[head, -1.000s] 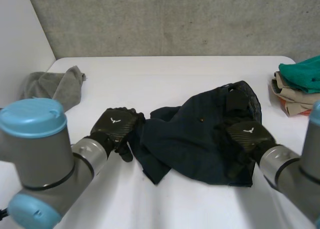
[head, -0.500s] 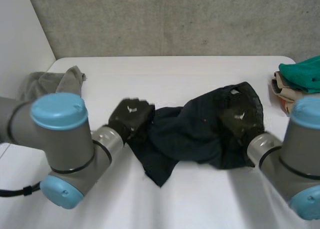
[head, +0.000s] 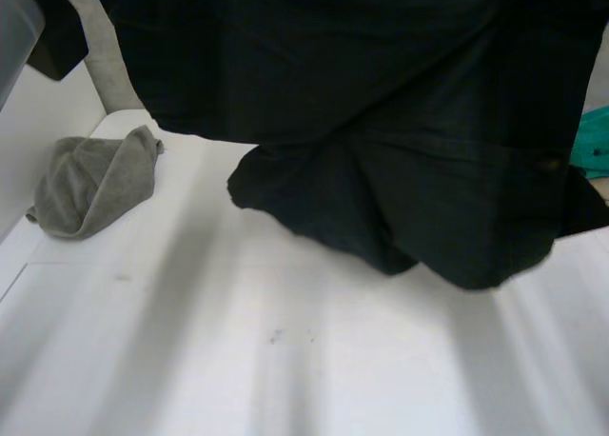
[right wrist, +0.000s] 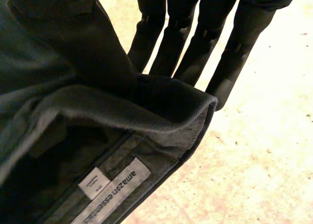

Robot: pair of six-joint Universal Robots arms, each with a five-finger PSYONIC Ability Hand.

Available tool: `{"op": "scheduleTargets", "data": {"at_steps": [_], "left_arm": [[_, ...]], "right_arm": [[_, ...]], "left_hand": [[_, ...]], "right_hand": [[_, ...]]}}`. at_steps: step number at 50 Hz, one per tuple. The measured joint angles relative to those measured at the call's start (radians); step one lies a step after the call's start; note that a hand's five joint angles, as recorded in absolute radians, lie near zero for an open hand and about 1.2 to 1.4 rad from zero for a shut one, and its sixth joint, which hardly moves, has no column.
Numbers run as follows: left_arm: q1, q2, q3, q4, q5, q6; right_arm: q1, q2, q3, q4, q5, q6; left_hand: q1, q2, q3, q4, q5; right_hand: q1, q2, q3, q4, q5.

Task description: Fold the laundry.

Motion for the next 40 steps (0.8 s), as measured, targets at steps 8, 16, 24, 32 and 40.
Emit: {"op": "scheduleTargets", "data": {"at_steps": [8,16,24,32,40], "left_arm": [[0.034,-0.245,0.128,0.028,-0.006,0.024],[0.071,-0.621,0.364,0.235,-0.023,0.15],[0.076,-0.901,0.631,0.364,-0.06,0.25],[0.069,-0.866,0.494,0.315,-0.075,0.251],[0.029,-0.618,0.077,0.219,-0.081,0.241]], "right_arm": [[0.013,0.24,-0.044,-0.064,0.012,0.008],[0.022,0.536,-0.094,-0.408,0.096,0.018],[0.043,0.752,-0.113,-0.816,0.157,0.001],[0.063,0.687,-0.054,-0.692,0.145,-0.014],[-0.001,0.545,0.041,-0.261,0.081,-0.034]], "left_hand": [[0.0,0.001,0.003,0.002,0.0],[0.0,0.002,0.004,0.003,0.0],[-0.885,-0.855,-0.839,-0.846,-0.788],[-0.944,-0.979,-0.968,-0.985,-0.928],[-0.865,-0.918,-0.915,-0.92,-0.869]], "right_hand": [[0.0,0.0,0.0,0.001,0.006],[0.0,0.0,0.0,0.005,0.006],[-0.785,-0.895,-0.892,-0.901,-0.873],[-0.831,-0.957,-0.974,-0.986,-0.935],[-0.831,-0.957,-0.974,-0.986,-0.935]]}}
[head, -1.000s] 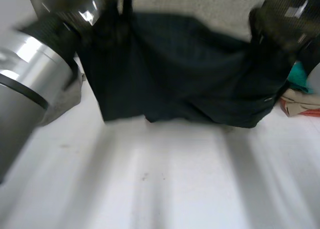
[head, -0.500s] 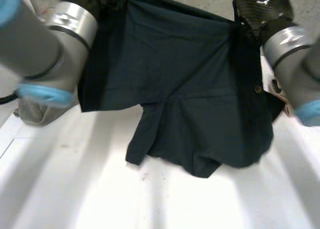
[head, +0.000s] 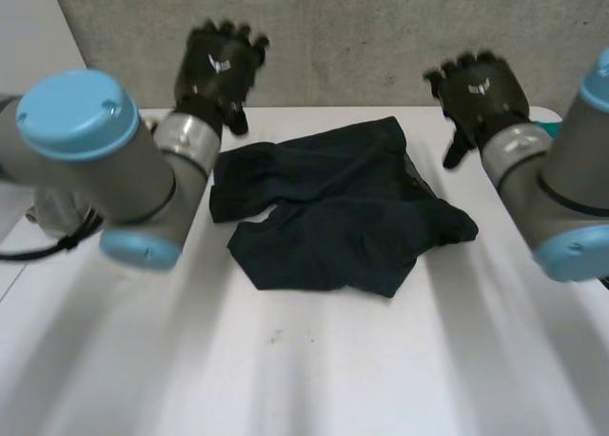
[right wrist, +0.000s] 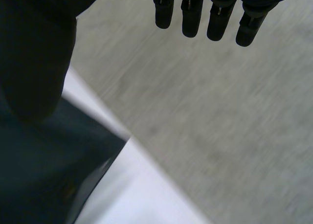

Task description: Fold the laundry.

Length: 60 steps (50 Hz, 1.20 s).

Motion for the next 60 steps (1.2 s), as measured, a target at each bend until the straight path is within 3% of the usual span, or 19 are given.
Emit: {"op": "scheduleTargets", "data": {"at_steps": [8,15,26,33,36,40,41,44,51,60], "left_arm": [[-0.115,0.132,-0.305,-0.138,0.006,-0.094],[-0.179,0.106,-0.406,-0.17,0.014,-0.188],[-0.184,-0.093,-0.279,-0.122,0.015,-0.196],[-0.176,-0.216,-0.156,-0.084,0.013,-0.184],[-0.175,-0.257,-0.118,-0.065,0.012,-0.164],[-0.175,-0.299,-0.081,-0.04,0.011,-0.108],[-0.174,-0.305,-0.077,-0.036,0.01,-0.091],[-0.172,-0.306,-0.07,-0.03,0.007,-0.052],[-0.166,-0.172,-0.123,-0.056,0.003,-0.016],[-0.16,0.208,-0.305,-0.164,0.011,-0.08]], "right_arm": [[-0.105,-0.011,0.096,0.223,-0.107,-0.049],[-0.129,0.077,0.141,0.139,-0.157,-0.102],[-0.119,0.266,0.127,-0.121,-0.185,-0.125],[-0.111,0.337,0.095,-0.195,-0.176,-0.134],[-0.11,0.34,0.089,-0.207,-0.172,-0.135],[-0.111,0.321,0.088,-0.21,-0.166,-0.135],[-0.111,0.311,0.09,-0.209,-0.164,-0.135],[-0.115,0.273,0.099,-0.197,-0.161,-0.135],[-0.122,0.122,0.123,-0.059,-0.151,-0.15],[-0.121,-0.1,0.102,0.284,-0.141,-0.219]], "left_hand": [[0.342,0.327,0.326,0.326,0.321],[0.357,0.352,0.357,0.351,0.346],[0.318,0.314,0.318,0.31,0.301],[0.324,0.323,0.325,0.322,0.319],[0.344,0.357,0.353,0.353,0.351],[0.64,0.622,0.624,0.613,0.603],[0.799,0.787,0.777,0.779,0.766],[0.86,0.899,0.897,0.903,0.867],[0.86,0.914,0.913,0.918,0.868],[0.86,0.915,0.913,0.918,0.868]], "right_hand": [[0.126,0.147,0.155,0.156,0.15],[0.246,0.262,0.274,0.272,0.266],[0.3,0.319,0.334,0.332,0.324],[0.814,0.923,0.917,0.919,0.9],[0.85,0.965,0.975,0.98,0.96],[0.85,0.965,0.978,0.987,0.964],[0.85,0.965,0.978,0.987,0.964],[0.85,0.965,0.978,0.987,0.967],[0.85,0.965,0.978,0.988,0.973],[0.85,0.965,0.978,0.99,0.973]]}}
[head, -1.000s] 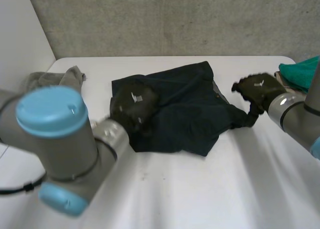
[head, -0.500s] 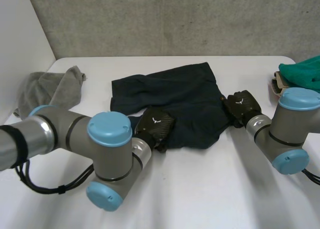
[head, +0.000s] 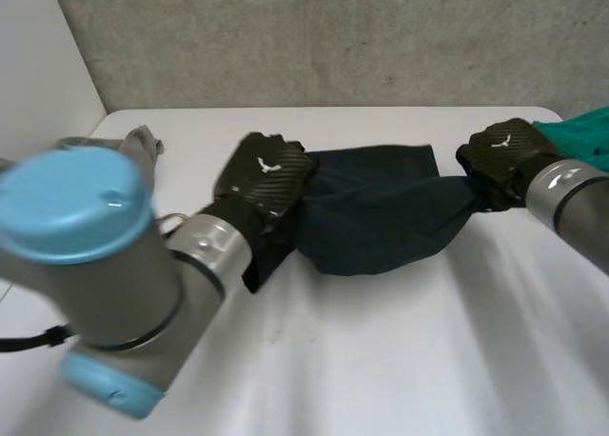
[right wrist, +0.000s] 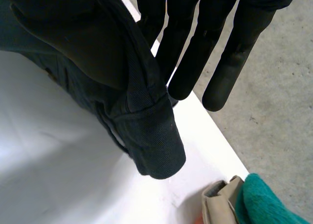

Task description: Fold the laundry.

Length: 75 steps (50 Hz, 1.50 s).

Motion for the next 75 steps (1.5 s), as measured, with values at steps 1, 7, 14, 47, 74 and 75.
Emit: {"op": "scheduleTargets", "data": {"at_steps": [1,7,14,47,74,75], "left_arm": [[0.004,0.027,-0.012,-0.011,0.001,-0.006],[0.058,0.067,-0.04,-0.062,0.005,-0.021],[0.12,-0.137,0.056,-0.067,0.004,0.001],[0.093,-0.007,-0.25,0.073,-0.017,-0.004],[0.072,-0.437,0.144,0.133,-0.022,-0.095],[0.071,-0.449,0.158,0.133,-0.022,-0.094]], "right_arm": [[0.001,-0.019,-0.002,0.03,0.001,-0.007],[0.015,-0.059,-0.003,0.125,-0.001,-0.016],[0.083,0.108,-0.033,0.035,0.057,0.053],[0.172,0.284,-0.045,-0.142,0.269,0.19],[0.161,0.263,0.056,-0.168,0.269,0.189],[0.161,0.262,0.059,-0.17,0.269,0.189]], "left_hand": [[0.0,0.0,0.0,0.0,0.0],[0.0,0.0,0.0,0.0,0.0],[-0.004,-0.015,-0.014,-0.016,-0.005],[-0.518,-0.578,-0.572,-0.584,-0.543],[-0.473,-0.522,-0.517,-0.524,-0.484],[-0.448,-0.505,-0.499,-0.506,-0.474]], "right_hand": [[0.0,0.0,0.0,0.0,0.0],[0.02,0.0,0.0,0.0,0.0],[0.02,0.0,0.0,0.0,0.0],[0.02,0.0,0.0,0.0,0.005],[0.02,0.0,0.0,0.0,0.01],[0.02,0.0,0.0,0.0,0.01]]}}
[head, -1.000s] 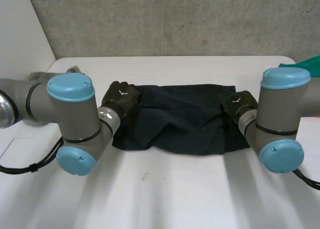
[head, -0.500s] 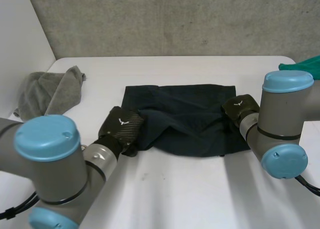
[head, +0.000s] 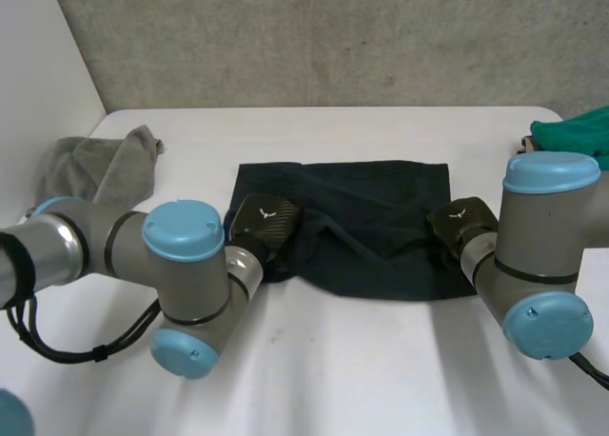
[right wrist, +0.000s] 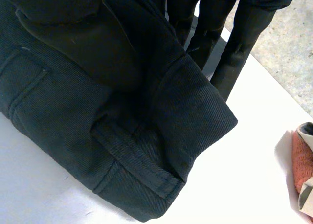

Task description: Fold the laundry.

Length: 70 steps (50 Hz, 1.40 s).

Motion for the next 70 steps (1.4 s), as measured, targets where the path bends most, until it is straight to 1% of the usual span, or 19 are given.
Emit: {"op": "scheduleTargets", "data": {"at_steps": [8,10,12,13,18,21,25,31,35,36,41,45,50,53,57,60,64,66,70], "left_arm": [[0.001,-0.043,0.04,0.002,0.001,0.004],[0.001,-0.049,0.043,0.003,0.001,0.005],[0.002,-0.052,0.044,0.002,0.001,0.007],[0.003,-0.051,0.044,0.001,0.0,0.009],[0.009,-0.023,0.036,-0.009,-0.005,0.015],[0.016,0.054,0.011,-0.036,-0.014,0.019],[0.031,0.222,-0.057,-0.111,-0.023,0.022],[0.046,0.509,-0.181,-0.271,-0.023,0.029],[0.049,0.655,-0.249,-0.405,-0.011,0.064],[0.049,0.691,-0.269,-0.45,-0.003,0.083],[0.049,0.767,-0.345,-0.592,0.035,0.152],[0.051,0.77,-0.4,-0.622,0.061,0.182],[0.053,0.695,-0.428,-0.546,0.071,0.19],[0.054,0.615,-0.407,-0.473,0.067,0.193],[0.06,0.46,-0.313,-0.348,0.056,0.2],[0.066,0.353,-0.188,-0.264,0.05,0.217],[0.075,0.23,0.028,-0.137,0.035,0.277],[0.084,0.187,0.142,-0.058,0.026,0.328],[0.108,0.143,0.352,0.136,0.015,0.453]], "right_arm": [[0.003,-0.001,0.008,-0.006,0.0,0.0],[0.004,-0.001,0.008,-0.006,0.0,0.0],[0.004,-0.001,0.008,-0.006,0.0,-0.001],[0.003,-0.001,0.008,-0.006,0.0,-0.001],[0.001,-0.009,0.007,-0.003,-0.001,-0.005],[-0.001,-0.039,0.009,0.008,-0.001,-0.022],[-0.002,-0.118,0.018,0.054,-0.001,-0.082],[-0.004,-0.268,0.041,0.178,0.007,-0.234],[-0.004,-0.357,0.062,0.241,0.01,-0.318],[-0.006,-0.406,0.079,0.268,0.009,-0.359],[-0.011,-0.495,0.135,0.303,0.002,-0.429],[-0.009,-0.517,0.198,0.304,-0.003,-0.45],[-0.002,-0.473,0.271,0.282,-0.001,-0.45],[0.002,-0.404,0.281,0.248,0.002,-0.448],[0.004,-0.283,0.246,0.164,0.007,-0.445],[0.003,-0.205,0.166,0.074,0.009,-0.444],[0.002,-0.118,0.01,-0.065,0.009,-0.444],[0.002,-0.091,-0.072,-0.141,0.007,-0.444],[0.002,-0.056,-0.247,-0.368,-0.003,-0.443]], "left_hand": [[0.151,0.165,0.161,0.161,0.148],[0.225,0.253,0.246,0.247,0.229],[0.359,0.41,0.406,0.404,0.377],[0.381,0.433,0.427,0.436,0.406],[0.391,0.5,0.483,0.506,0.438],[0.391,0.501,0.483,0.506,0.438],[0.392,0.501,0.483,0.506,0.438],[0.401,0.502,0.483,0.506,0.45],[0.401,0.502,0.483,0.506,0.473],[0.401,0.502,0.483,0.506,0.475],[0.401,0.502,0.483,0.506,0.475],[0.401,0.503,0.484,0.507,0.475],[0.401,0.507,0.495,0.51,0.492],[0.401,0.507,0.497,0.51,0.494],[0.401,0.508,0.497,0.51,0.494],[0.401,0.508,0.497,0.511,0.494],[0.401,0.508,0.497,0.511,0.494],[0.401,0.508,0.497,0.511,0.494],[0.401,0.508,0.497,0.511,0.494]], "right_hand": [[0.0,0.0,0.0,0.0,0.0],[0.0,0.0,0.0,0.0,0.0],[0.0,0.0,0.0,0.0,0.0],[0.0,0.0,0.0,0.0,0.0],[0.0,0.0,0.0,0.0,0.0],[0.0,0.0,0.0,0.0,0.0],[0.0,0.0,0.0,0.0,0.0],[0.0,0.0,0.0,0.0,0.001],[0.0,0.0,0.0,0.0,0.001],[0.0,0.0,0.0,0.0,0.0],[0.0,0.0,0.001,0.0,0.0],[0.0,0.0,0.004,0.0,0.0],[0.0,0.0,0.004,0.0,0.001],[0.0,0.0,0.004,0.0,0.001],[0.0,0.0,0.004,0.0,0.001],[0.0,0.0,0.004,0.0,0.003],[0.0,0.0,0.004,0.0,0.003],[0.0,0.001,0.004,0.001,0.003],[0.0,0.006,0.004,0.001,0.003]]}}
